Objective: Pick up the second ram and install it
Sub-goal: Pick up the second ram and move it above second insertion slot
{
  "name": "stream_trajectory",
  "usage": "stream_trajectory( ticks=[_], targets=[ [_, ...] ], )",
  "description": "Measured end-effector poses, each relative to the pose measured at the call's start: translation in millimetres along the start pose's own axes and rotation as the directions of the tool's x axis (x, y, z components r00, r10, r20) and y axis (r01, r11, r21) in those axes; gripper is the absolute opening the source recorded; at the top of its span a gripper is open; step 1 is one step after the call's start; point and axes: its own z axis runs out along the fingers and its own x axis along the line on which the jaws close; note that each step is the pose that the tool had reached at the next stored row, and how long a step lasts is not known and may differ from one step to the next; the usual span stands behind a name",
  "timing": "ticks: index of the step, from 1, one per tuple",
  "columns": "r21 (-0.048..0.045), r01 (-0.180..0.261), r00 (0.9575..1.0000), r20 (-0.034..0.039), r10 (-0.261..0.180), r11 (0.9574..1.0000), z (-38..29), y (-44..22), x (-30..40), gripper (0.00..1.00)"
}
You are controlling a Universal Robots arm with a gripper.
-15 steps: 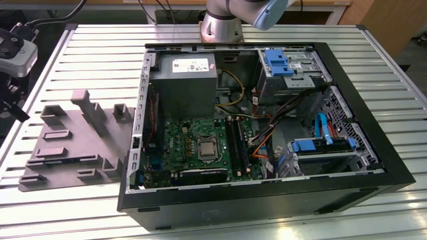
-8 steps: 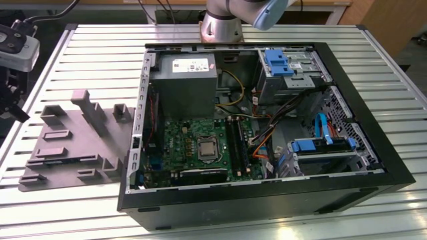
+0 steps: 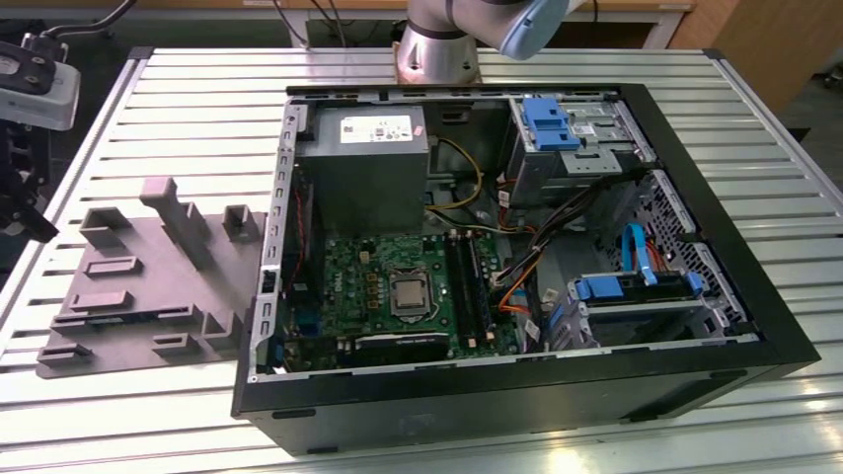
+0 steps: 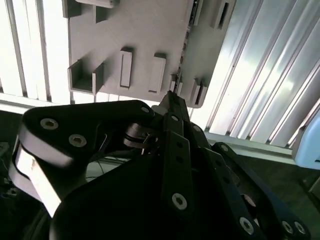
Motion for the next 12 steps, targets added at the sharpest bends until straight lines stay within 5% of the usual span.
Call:
stream_trajectory(
  ticks=[7, 12],
  targets=[
    [-0.0032, 0.126, 0.992, -0.0054, -0.126, 0.992, 0.9, -0.1, 0.0, 0.11],
    [-0.0035, 0.137, 0.9906, -0.0058, -0.137, 0.9906, 1.0, 0.0, 0.0, 0.11]
  ],
)
